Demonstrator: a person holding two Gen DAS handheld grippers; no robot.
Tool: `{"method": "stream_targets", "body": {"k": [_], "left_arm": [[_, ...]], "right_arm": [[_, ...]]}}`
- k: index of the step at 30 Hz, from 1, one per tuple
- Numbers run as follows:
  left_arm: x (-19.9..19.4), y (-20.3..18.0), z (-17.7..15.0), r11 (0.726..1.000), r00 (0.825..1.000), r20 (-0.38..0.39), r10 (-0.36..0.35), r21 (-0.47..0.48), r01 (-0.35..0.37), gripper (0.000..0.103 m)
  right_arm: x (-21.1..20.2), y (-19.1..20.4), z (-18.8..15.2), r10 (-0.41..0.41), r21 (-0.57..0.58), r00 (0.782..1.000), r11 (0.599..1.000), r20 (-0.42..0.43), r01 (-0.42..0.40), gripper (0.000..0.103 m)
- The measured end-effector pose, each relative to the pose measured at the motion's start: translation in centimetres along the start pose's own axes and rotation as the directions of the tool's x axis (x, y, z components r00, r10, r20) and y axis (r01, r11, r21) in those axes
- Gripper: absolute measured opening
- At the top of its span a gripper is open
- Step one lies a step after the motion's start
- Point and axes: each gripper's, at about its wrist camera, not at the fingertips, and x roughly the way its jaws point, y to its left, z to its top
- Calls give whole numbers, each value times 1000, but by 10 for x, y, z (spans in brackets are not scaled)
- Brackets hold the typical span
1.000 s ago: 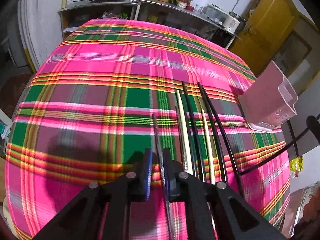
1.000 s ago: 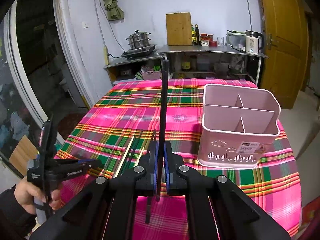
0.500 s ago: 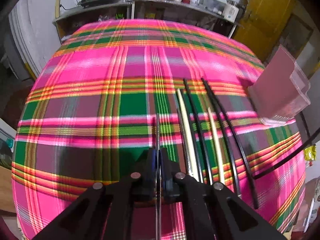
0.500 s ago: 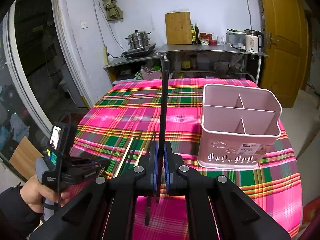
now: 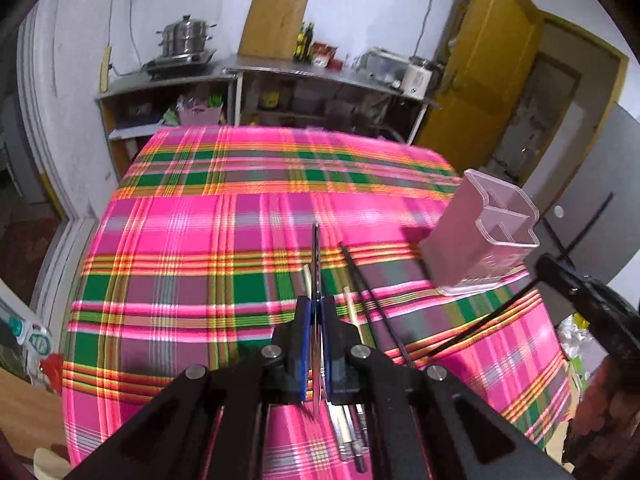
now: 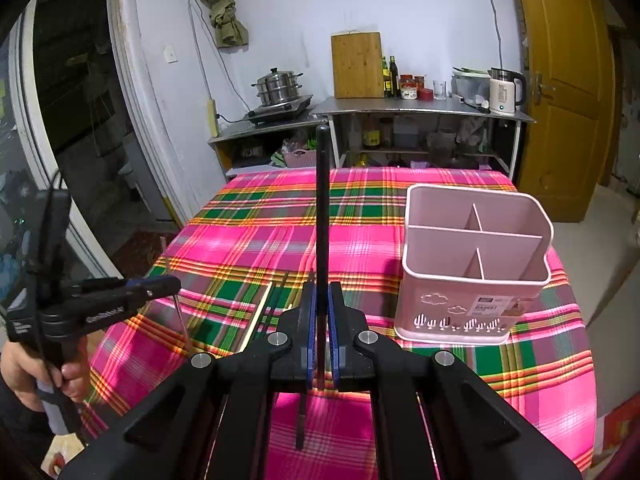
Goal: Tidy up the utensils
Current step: 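Carry both held chopsticks over the pink utensil holder with both tools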
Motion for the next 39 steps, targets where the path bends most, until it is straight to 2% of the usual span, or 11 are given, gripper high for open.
{"method": "stream_targets", "body": {"k": [13,24,29,34,39], "left_arm": [[-45,-51,40,993,990,89,-108,53,104,5],[-64,-110,101,972,961,155,-231,87,219,5],[-54,-134,125,962,950,165,-266,100,252,5],[-29,-153,138,955,945,150,-291,107,277,5],[12,-163,138,955,951,113,-289,99,279,5]], "right_arm": [[-36,-17,23,4,36,998,999,63,-6,6],[-93,-52,71,-47,84,979,996,196,31,6],[-101,-69,88,-81,110,969,992,233,56,6],[-85,-84,101,-102,137,967,988,233,71,6],[-59,-95,100,-112,158,972,984,205,80,6]]}}
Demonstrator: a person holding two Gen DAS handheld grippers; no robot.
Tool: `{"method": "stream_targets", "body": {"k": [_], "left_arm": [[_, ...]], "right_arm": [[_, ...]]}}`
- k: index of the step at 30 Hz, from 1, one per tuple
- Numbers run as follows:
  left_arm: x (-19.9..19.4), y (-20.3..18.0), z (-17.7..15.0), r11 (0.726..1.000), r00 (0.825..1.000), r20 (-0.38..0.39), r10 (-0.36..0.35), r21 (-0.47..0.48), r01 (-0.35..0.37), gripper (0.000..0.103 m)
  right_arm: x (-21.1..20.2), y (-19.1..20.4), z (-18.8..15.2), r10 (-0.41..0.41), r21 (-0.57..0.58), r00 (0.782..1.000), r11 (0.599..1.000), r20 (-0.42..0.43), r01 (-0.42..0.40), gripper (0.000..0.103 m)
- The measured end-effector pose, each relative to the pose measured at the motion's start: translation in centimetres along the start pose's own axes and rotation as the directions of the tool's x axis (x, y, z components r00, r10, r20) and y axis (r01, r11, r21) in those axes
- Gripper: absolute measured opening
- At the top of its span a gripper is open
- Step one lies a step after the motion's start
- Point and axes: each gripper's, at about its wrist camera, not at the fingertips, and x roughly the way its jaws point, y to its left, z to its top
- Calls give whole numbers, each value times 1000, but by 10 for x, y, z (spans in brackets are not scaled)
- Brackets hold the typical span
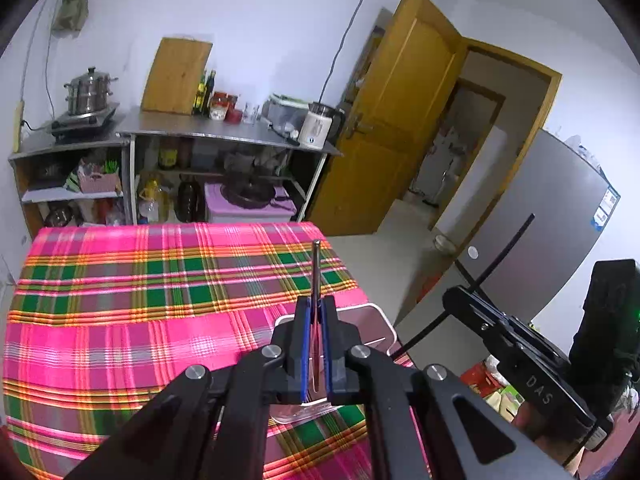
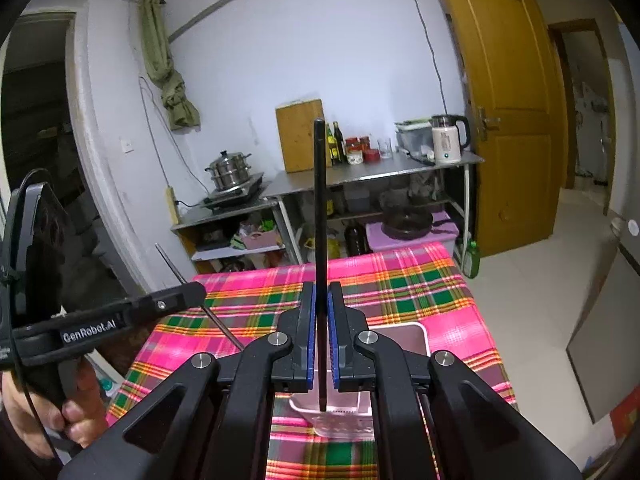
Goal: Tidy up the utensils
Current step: 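Carry both held chopsticks over the pink utensil holder with both tools, then open the left tool over the holder while the right tool opens, dropping both chopsticks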
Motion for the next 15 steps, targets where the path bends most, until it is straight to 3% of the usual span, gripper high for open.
{"method": "stream_targets", "body": {"k": [4,15], "left_arm": [[32,11,-14,1000,999,-43,3,-15,-4,5],[67,32,-45,1000,994,-111,18,-17,-20,5]], "right_arm": [[25,-8,-14,-12,22,999,1000,-48,13,6],[70,-26,-51,-36,38,985,998,-171,44,6]]}}
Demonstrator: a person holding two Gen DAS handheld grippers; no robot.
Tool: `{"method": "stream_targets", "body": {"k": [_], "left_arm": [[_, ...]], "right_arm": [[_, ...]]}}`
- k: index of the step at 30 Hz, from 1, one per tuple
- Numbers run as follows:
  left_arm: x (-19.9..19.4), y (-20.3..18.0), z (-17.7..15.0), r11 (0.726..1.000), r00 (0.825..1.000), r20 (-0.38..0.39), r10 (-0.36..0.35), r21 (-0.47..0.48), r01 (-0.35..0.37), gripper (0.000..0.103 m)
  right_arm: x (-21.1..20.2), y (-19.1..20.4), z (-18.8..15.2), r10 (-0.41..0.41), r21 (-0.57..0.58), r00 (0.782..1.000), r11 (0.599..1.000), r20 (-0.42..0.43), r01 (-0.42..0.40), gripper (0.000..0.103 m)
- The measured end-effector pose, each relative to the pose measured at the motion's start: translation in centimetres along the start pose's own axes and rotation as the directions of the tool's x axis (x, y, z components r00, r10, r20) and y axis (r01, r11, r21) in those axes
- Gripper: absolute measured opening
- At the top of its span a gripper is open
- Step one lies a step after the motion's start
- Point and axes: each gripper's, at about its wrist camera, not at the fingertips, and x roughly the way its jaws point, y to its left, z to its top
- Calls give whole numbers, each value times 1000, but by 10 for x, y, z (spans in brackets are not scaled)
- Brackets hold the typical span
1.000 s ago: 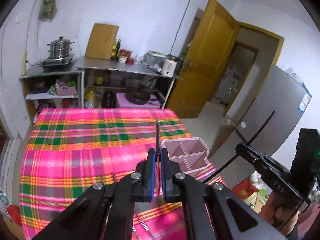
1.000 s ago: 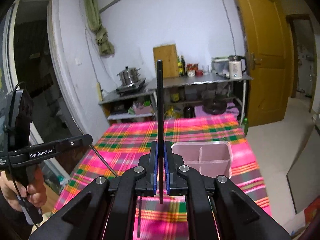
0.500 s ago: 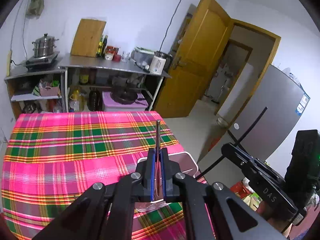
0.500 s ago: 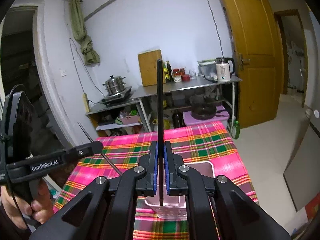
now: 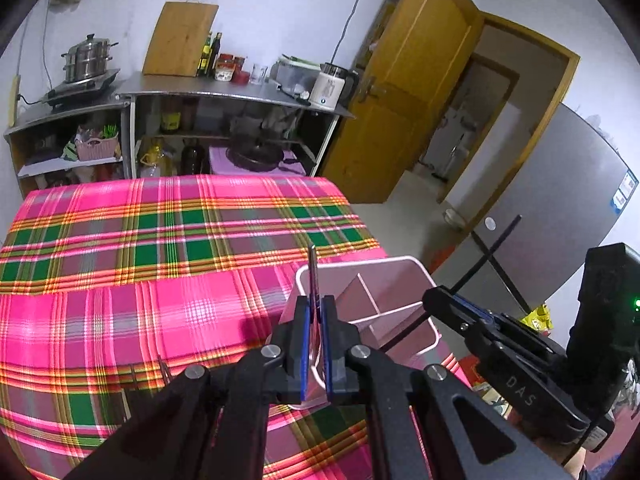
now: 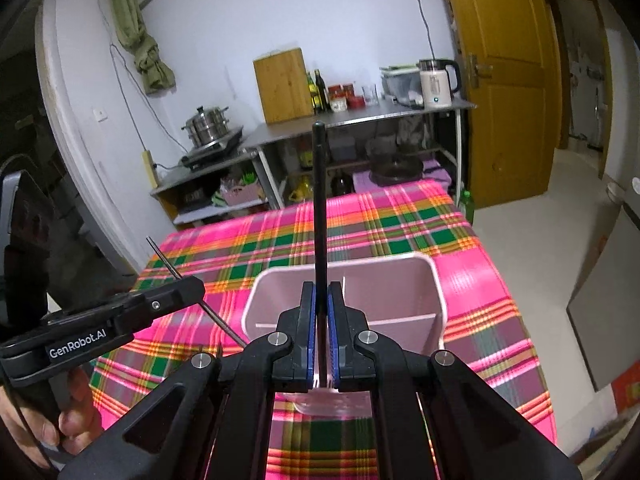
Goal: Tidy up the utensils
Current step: 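Open the left tool over the holder while the right tool opens, dropping both chopsticks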
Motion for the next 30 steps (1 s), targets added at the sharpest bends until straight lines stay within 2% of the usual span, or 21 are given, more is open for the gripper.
{"method": "stream_targets", "body": {"k": [6,13,22,30], "left_arm": [[-1,2,-4,1000,1000,2,-6,-5,6,7],[-31,-5,-12,1000,999,46,-9,29,8,10],[-91,-3,-35,999,992,125,16,42,-21,10],[-136,23,-75,997,982,169,81,-5,-81,10]], "right_arm": [[3,-3,-8,4,2,1000,1000,-25,-4,8],[-20,-1,-12,11,5,1000,1000,20,-11,39],[-56,8,-23,20,-6,998,1000,67,-19,40],[-85,35,-51,84,-53,993,995,78,-80,40]]}}
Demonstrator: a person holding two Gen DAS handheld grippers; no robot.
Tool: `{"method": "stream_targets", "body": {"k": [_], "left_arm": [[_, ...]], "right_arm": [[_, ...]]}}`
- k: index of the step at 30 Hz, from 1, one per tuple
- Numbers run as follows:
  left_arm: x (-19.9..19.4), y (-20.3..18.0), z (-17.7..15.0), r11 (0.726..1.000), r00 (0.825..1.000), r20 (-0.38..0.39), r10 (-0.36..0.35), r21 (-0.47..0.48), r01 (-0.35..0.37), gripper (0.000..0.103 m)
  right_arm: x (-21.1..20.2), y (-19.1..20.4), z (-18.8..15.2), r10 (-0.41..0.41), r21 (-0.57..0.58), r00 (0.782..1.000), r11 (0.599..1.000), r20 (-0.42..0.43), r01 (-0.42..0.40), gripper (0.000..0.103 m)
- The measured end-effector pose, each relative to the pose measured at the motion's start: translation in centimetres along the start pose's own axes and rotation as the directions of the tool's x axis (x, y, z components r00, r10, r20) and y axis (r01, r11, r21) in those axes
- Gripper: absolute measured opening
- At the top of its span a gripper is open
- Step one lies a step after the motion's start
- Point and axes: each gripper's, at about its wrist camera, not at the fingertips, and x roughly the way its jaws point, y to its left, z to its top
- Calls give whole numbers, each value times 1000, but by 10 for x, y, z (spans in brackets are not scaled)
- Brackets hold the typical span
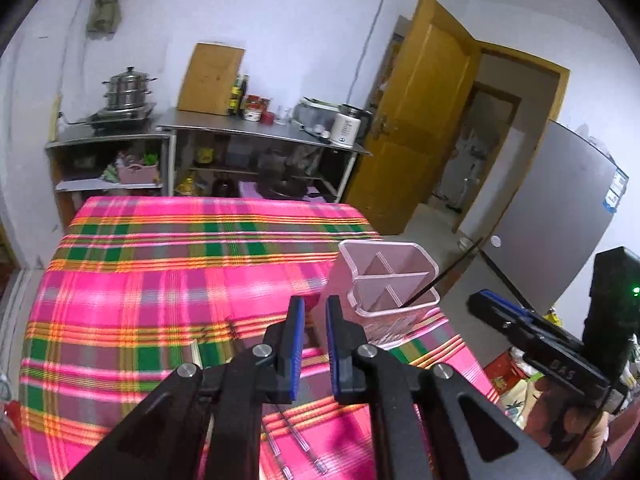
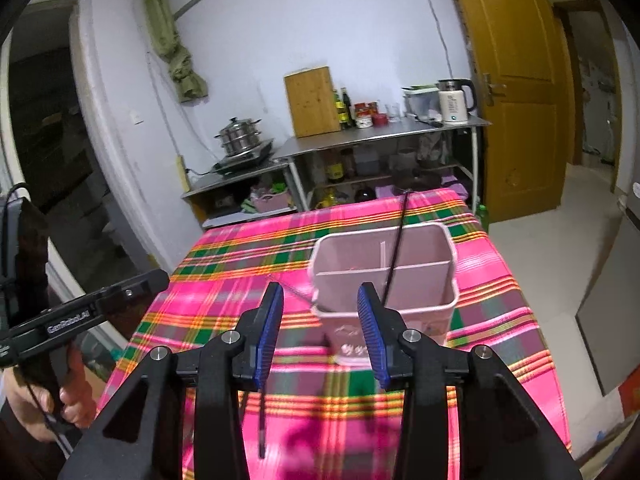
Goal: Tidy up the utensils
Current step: 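Open the left tool over the holder while the right tool opens, dropping both chopsticks, then move both tools back down to the remaining chopsticks on the tablecloth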
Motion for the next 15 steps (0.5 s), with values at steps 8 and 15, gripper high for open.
{"method": "stream_targets", "body": {"k": [8,15], "left_arm": [[-27,35,-42,996,996,-3,86,-36,-86,10],[-22,59,-70,991,992,-50,116,-53,-119,10]], "right_arm": [[-3,33,-33,52,-59,998,997,-31,-54,40],[13,47,-55,81,-78,993,993,-85,-88,37]]}}
